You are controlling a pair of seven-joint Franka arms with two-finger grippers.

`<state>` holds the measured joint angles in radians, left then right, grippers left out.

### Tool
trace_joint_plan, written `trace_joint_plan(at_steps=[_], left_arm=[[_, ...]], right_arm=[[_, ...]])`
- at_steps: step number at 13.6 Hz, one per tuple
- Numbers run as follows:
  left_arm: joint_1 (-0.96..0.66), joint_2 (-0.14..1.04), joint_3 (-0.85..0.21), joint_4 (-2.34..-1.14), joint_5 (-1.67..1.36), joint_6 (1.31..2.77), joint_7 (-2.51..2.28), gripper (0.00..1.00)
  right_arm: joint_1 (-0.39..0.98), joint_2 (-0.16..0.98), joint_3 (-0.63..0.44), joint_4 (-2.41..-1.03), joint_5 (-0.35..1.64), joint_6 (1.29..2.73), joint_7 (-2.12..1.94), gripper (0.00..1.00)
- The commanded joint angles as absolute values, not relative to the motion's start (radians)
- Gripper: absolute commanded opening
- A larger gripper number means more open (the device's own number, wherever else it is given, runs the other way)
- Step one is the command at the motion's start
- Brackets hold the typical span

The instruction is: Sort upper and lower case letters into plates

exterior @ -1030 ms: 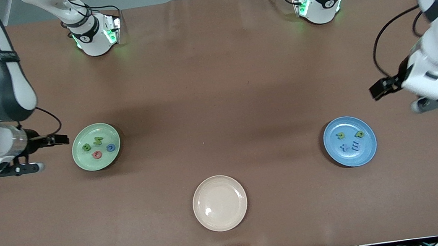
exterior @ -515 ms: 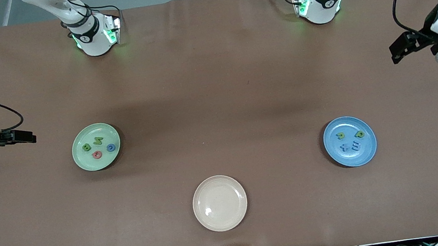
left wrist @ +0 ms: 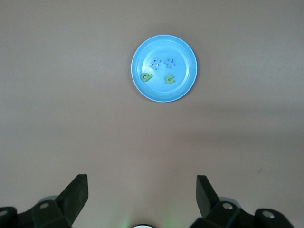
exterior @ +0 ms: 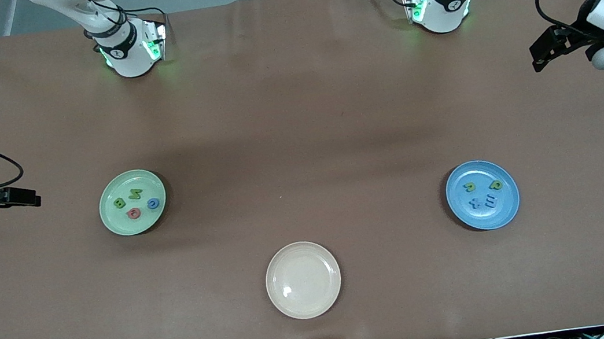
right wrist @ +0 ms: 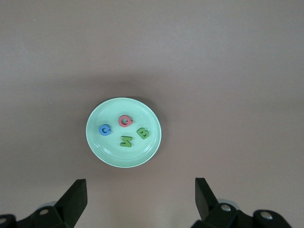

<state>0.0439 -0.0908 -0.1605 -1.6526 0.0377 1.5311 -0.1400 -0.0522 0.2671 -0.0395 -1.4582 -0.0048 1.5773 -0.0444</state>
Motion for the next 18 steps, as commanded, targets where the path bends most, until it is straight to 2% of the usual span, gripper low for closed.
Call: trace_joint_plan(at_steps=[1,3,8,18], left_arm=[[0.044,-0.147,-0.161,-1.692,0.015,1.514,-0.107,1.00],[0.044,-0.153,-0.160,-1.692,-0.012,1.505,-0.104,1.00],[0.048,-0.156,-0.156,-1.694,-0.023,1.503,-0.103,1.00],[0.049,-0.153,-0.150,-1.700,-0.023,1.506,-0.101,1.00]], right_arm=[[-0.063,0.258,-0.032,-1.430,-0.005,1.546,-0.025,1.00],[-0.036,0.236,-0.046,-1.437,-0.002,1.493,-0.023,1.00],[0.008,0.131,-0.072,-1.531,-0.002,1.502,-0.023,1.00],[-0.009,-0.037,-0.071,-1.657,0.000,1.523,-0.025,1.00]])
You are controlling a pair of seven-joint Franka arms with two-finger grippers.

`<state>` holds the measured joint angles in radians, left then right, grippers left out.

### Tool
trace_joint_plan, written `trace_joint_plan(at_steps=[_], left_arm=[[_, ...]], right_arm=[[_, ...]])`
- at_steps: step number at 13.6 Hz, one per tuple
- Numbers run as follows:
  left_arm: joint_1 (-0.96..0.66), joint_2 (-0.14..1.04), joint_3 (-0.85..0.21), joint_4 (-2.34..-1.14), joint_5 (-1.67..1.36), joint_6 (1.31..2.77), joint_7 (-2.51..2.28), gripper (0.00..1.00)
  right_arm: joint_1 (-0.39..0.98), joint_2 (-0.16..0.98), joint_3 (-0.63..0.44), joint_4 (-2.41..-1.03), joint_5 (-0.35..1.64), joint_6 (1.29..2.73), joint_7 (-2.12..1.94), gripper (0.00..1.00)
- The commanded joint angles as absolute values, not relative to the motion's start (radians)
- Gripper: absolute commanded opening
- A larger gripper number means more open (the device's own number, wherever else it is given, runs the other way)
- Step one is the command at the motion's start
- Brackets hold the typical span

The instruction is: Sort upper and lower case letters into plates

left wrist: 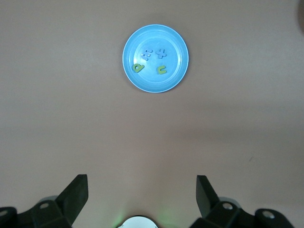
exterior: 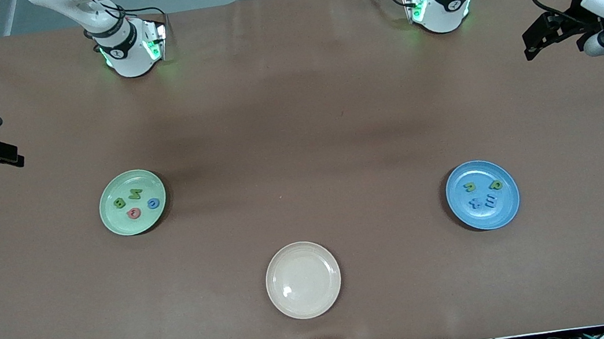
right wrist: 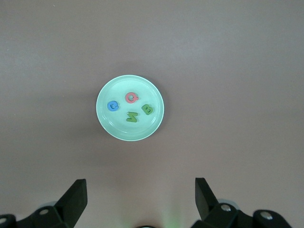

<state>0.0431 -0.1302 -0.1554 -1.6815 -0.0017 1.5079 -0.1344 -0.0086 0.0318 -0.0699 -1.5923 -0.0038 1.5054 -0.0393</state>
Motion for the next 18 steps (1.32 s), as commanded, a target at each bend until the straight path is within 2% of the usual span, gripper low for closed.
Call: trace_joint_plan(at_steps=[1,10,18], left_arm=[[0.049,-0.155,-0.149,-1.700,-0.023,1.506,-0.101,1.00],[0.060,-0.146,-0.149,-1.681,-0.025,1.506,-0.100,1.00],[0.058,-0.103,-0.150,-1.620,-0.020,1.505,-0.101,1.00]], right_arm=[[-0.009,-0.046,-0.071,-1.658,0.000,1.520,-0.025,1.00],[-0.009,-0.135,-0.069,-1.706,0.021,1.522,-0.025,1.00],[-0.009,-0.152,-0.071,-1.718,0.023,1.519,-0.026,1.00]])
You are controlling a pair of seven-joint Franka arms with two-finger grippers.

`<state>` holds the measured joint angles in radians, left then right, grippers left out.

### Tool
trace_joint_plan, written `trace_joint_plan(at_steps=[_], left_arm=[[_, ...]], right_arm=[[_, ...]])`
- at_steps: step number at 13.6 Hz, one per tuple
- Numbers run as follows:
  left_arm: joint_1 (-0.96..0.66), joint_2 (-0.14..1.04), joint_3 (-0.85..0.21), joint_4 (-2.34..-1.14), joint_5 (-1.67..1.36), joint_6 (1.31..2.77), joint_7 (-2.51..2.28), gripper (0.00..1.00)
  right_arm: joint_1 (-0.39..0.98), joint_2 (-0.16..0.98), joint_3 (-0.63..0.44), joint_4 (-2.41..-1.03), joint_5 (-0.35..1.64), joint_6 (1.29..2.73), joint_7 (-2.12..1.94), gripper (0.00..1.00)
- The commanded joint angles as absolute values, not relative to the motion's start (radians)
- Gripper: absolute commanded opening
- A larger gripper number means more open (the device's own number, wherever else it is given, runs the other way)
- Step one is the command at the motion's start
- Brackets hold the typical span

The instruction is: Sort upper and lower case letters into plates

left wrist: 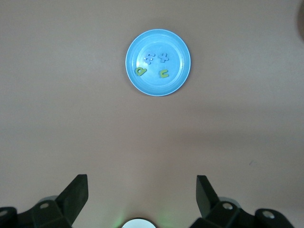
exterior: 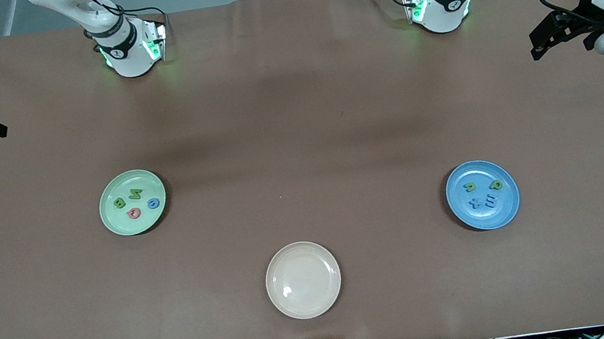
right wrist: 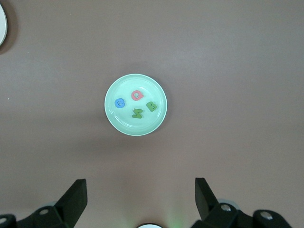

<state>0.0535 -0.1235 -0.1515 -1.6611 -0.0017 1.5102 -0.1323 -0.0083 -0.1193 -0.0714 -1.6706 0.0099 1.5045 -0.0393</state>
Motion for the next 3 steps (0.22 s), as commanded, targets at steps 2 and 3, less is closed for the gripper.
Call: trace_joint_plan(at_steps=[2,3], left_arm=[[0.058,-0.094,-0.150,-1.605,-0.015,1.505,-0.103,1.00],[0.055,-0.092,-0.150,-1.598,-0.014,1.505,-0.106,1.00]], right_arm=[[-0.011,-0.153,-0.071,-1.733,0.023,1.528,-0.029,1.00],[-0.011,-0.153,-0.071,-1.733,0.021,1.528,-0.029,1.00]])
